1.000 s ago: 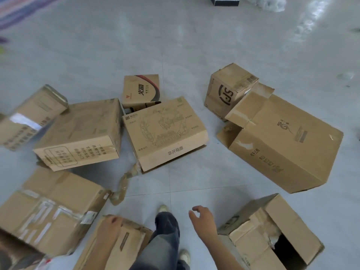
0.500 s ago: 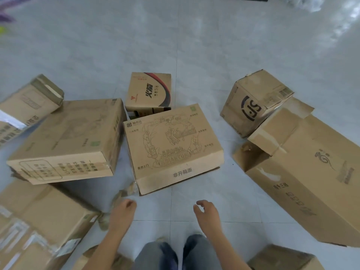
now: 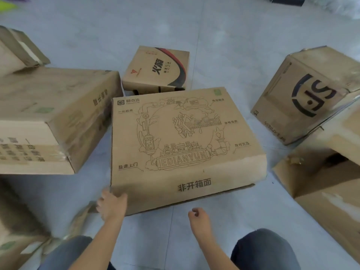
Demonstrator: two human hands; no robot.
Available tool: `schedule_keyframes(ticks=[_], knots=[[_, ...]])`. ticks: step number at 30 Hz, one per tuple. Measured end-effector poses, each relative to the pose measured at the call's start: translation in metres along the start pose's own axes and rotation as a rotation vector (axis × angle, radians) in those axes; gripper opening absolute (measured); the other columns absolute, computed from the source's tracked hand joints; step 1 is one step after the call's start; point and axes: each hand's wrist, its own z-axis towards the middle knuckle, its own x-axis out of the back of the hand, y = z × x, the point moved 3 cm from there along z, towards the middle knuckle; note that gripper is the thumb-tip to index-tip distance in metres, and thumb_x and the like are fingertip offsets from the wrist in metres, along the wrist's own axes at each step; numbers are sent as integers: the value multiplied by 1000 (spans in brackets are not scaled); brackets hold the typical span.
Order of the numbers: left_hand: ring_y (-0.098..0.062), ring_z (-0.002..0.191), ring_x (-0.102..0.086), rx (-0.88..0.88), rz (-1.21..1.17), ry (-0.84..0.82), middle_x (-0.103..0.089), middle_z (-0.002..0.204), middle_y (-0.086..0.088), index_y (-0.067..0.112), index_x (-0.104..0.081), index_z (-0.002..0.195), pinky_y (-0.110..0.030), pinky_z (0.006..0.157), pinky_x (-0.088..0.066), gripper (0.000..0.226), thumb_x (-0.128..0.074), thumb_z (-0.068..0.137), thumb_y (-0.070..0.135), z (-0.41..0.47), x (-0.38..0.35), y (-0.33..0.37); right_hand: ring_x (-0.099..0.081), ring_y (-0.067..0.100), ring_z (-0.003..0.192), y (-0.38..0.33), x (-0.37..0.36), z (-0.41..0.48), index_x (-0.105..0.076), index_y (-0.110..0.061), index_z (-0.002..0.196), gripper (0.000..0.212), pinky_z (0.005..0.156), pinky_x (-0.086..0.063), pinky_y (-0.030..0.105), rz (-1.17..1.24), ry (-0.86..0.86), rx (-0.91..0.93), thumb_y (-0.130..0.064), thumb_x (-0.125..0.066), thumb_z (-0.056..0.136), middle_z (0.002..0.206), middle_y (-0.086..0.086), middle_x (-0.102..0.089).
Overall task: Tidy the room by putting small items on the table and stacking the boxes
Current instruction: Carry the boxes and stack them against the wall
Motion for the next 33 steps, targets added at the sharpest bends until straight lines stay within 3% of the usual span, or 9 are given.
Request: schedule_keyframes(ticks=[3,6,7,9,13,17,22,29,33], knots=[[-42,126,-35,57,-152,-33,-37,135,-29,-3,-31,134,-48,99,-34,60,-61,84,7,15,-20,-19,-51,23,111,15,-13,24,-44,-6,133,38,90,-42,28,59,-11,-17,-20,-44,97,131,12,-50],[-31,101,-52,24,-333,-85,-55,99,-16,-1,-49,102,-36,83,-42,23,-60,82,-4,26,-29,-28,-47,20,103,22,-20,43,-44,-5,132,38,86,-38,27,137,-16,-52,-20,-44,97,131,13,-48],[-30,99,-52,22,-365,-108,-54,97,-11,0,-51,102,-33,82,-40,22,-60,82,-5,29,-29,-27,-47,22,106,23,-22,48,-43,-5,132,38,88,-37,28,167,-18,-71,-20,-44,97,132,14,-48],[-34,110,-52,15,-400,-140,-55,109,-12,-4,-51,120,-34,88,-40,39,-62,83,-4,37,-30,-31,-48,26,111,29,-27,55,-43,-4,132,38,89,-38,30,196,-24,-108,-19,-45,97,130,15,-48],[-38,116,-51,15,-381,-105,-54,126,-21,-5,-48,124,-41,95,-43,47,-68,82,1,47,-33,-37,-42,13,74,38,-39,64,-42,-2,133,42,68,-37,26,249,-62,-169,-22,-45,97,98,7,-47],[-39,111,-52,-8,-368,-2,-57,120,-25,-8,-51,118,-39,84,-41,42,-68,80,-1,43,-37,-31,-48,29,91,24,-45,80,-37,-5,134,43,82,-46,40,485,-90,-259,-27,-45,98,104,14,-46],[-39,107,-53,-14,-351,27,-57,116,-27,-7,-51,114,-41,84,-42,41,-70,78,0,44,-39,-35,-52,36,86,19,-42,90,-32,-5,140,50,77,-47,42,693,-82,-330,-25,-49,97,112,22,-44],[-40,107,-53,-48,-389,52,-57,112,-26,-3,-53,106,-41,85,-41,30,-68,80,1,43,-40,-36,-48,44,118,38,-31,104,-29,-4,142,57,95,-42,50,874,-16,-458,-23,-53,95,136,28,-40],[-39,110,-53,2,-445,62,-57,116,-23,-4,-54,114,-41,88,-41,36,-67,81,2,44,-43,-42,-54,42,99,39,-41,110,-33,-4,139,54,91,-44,49,987,2,-427,-25,-55,94,136,29,-41]])
